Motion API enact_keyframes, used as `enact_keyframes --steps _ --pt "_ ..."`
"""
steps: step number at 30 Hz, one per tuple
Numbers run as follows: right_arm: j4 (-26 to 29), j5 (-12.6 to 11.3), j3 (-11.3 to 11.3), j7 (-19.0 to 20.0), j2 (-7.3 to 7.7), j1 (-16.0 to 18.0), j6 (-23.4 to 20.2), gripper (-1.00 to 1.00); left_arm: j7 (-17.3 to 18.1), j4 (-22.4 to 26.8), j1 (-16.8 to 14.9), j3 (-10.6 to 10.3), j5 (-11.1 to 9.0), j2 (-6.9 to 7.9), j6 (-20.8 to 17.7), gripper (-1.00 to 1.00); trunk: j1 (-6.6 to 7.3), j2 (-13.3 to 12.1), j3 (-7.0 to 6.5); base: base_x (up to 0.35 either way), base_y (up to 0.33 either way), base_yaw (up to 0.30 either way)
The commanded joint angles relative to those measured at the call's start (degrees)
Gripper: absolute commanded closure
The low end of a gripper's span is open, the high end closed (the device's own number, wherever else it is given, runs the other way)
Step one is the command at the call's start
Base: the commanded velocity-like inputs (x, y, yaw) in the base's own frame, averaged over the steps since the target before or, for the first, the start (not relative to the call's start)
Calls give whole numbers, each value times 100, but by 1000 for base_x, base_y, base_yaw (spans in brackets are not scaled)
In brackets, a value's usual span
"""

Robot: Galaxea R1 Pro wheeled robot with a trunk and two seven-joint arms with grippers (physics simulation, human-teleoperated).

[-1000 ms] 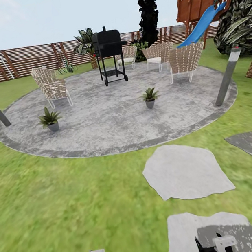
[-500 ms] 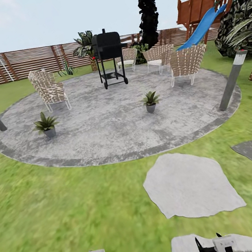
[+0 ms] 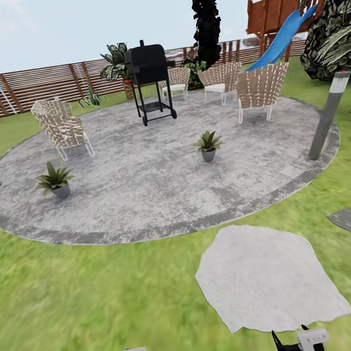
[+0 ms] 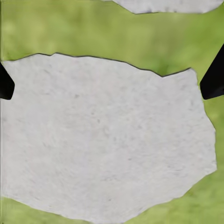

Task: Pick up the pesticide atomizer in the garden and spray insectifuge to fully cover both potted plants in the garden.

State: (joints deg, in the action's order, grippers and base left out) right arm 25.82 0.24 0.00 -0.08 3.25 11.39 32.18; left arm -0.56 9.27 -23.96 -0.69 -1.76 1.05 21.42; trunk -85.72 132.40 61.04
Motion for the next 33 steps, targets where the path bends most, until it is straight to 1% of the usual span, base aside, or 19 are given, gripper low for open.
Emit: enact_keyframes --steps 1,33 --pt "-6 3 0 -1 0 3 17 -100 -5 -5 -3 -10 -18 1 20 100 -2 1 4 289 -142 0" --pt "-35 19 0 17 9 3 17 -100 -5 -5 -3 -10 -18 1 21 100 -2 1 4 287 -146 0"
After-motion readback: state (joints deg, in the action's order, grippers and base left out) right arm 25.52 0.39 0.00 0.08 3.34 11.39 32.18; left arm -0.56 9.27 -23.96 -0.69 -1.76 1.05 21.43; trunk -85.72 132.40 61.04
